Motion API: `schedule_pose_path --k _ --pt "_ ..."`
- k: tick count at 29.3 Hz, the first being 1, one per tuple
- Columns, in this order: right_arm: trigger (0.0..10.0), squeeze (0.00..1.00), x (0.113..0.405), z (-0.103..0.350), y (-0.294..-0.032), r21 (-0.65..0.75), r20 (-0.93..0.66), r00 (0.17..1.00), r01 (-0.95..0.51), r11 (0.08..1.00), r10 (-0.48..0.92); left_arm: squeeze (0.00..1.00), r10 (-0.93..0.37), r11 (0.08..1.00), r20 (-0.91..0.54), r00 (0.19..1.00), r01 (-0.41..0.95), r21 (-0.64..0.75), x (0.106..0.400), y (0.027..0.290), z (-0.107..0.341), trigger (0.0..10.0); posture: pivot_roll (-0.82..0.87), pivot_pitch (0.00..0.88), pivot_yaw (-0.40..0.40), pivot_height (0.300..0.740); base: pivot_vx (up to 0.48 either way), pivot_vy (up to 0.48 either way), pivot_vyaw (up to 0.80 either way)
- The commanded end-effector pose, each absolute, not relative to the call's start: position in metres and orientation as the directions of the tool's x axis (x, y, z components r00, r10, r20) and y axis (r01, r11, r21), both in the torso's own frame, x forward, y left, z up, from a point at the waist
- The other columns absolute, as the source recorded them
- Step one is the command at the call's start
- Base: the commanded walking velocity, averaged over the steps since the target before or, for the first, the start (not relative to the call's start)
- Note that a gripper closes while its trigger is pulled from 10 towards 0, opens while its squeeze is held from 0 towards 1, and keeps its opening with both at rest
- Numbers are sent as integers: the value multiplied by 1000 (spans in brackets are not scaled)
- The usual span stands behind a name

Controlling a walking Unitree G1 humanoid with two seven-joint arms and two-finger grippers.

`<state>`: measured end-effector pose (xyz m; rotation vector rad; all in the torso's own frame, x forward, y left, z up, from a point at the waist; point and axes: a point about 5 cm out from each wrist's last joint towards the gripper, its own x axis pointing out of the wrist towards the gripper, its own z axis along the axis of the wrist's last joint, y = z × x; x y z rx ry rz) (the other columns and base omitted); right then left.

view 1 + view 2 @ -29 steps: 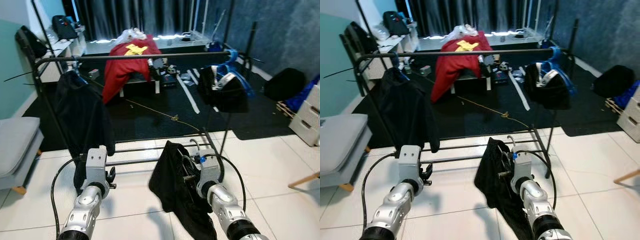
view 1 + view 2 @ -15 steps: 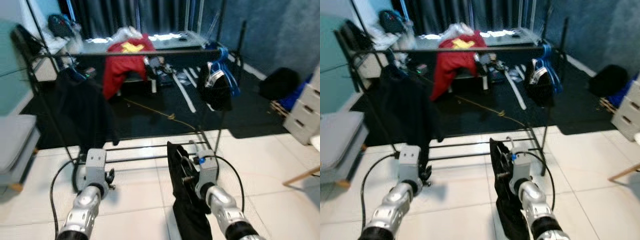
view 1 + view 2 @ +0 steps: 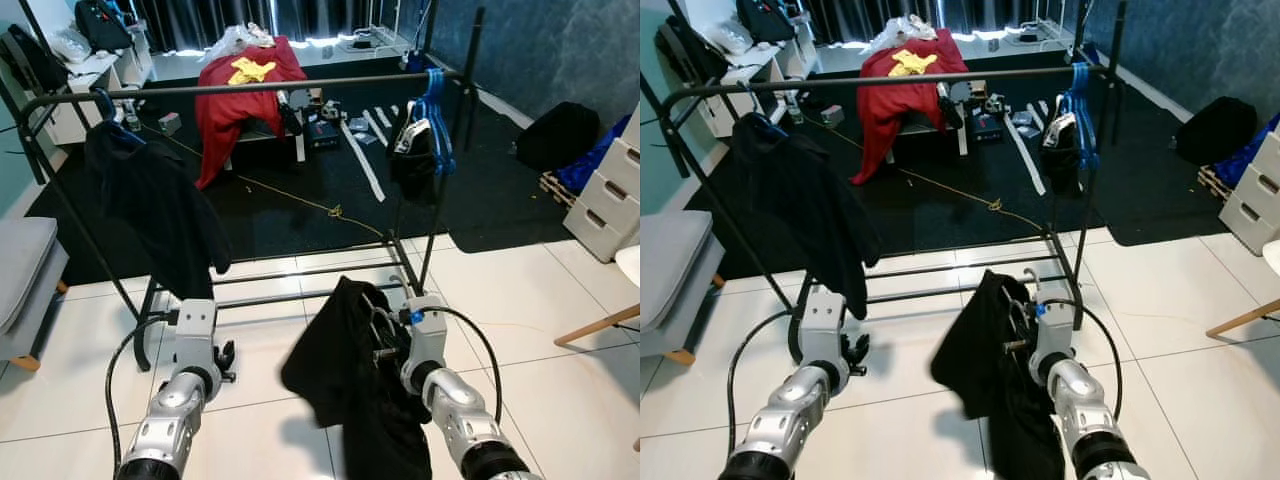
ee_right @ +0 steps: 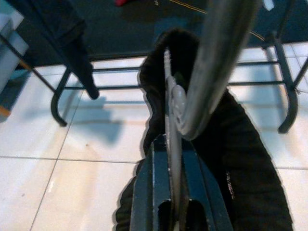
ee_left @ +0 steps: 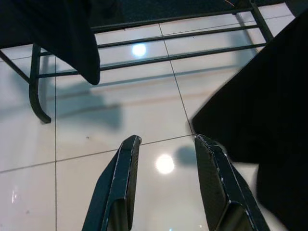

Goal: Hang hanger

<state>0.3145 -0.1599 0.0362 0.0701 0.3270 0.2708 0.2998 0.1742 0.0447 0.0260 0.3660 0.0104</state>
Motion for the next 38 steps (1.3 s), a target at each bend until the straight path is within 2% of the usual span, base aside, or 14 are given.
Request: schedule_pose_path --k 1,8,13,18,27,38 --pt "10000 0 317 41 -152 120 -281 912 -274 954 298 0 9 998 -334 943 11 61 298 176 45 10000 15 64 14 740 0 0 0" --pt "10000 0 320 49 -161 91 -235 941 -229 969 245 0 -60 998 -248 967 65 14 297 163 55 10000 13 65 16 740 0 0 0" --pt "10000 0 332 77 -200 8 -133 988 -78 997 79 0 -155 988 -177 972 154 -17 299 149 67 10000 0 61 22 740 0 0 0" --pt "10000 0 341 98 -211 6 -60 997 -48 999 49 0 -160 987 -183 970 163 0 302 148 68 10000 -5 57 28 740 0 0 0" --pt "10000 0 348 117 -209 -44 -16 994 -107 993 107 0 -130 991 -168 977 133 7 307 151 75 10000 -4 52 36 740 0 0 0" --pt "10000 0 347 118 -203 -69 -30 986 -165 984 163 0 -154 988 -146 977 155 -6 303 154 78 10000 10 36 25 740 323 0 0"
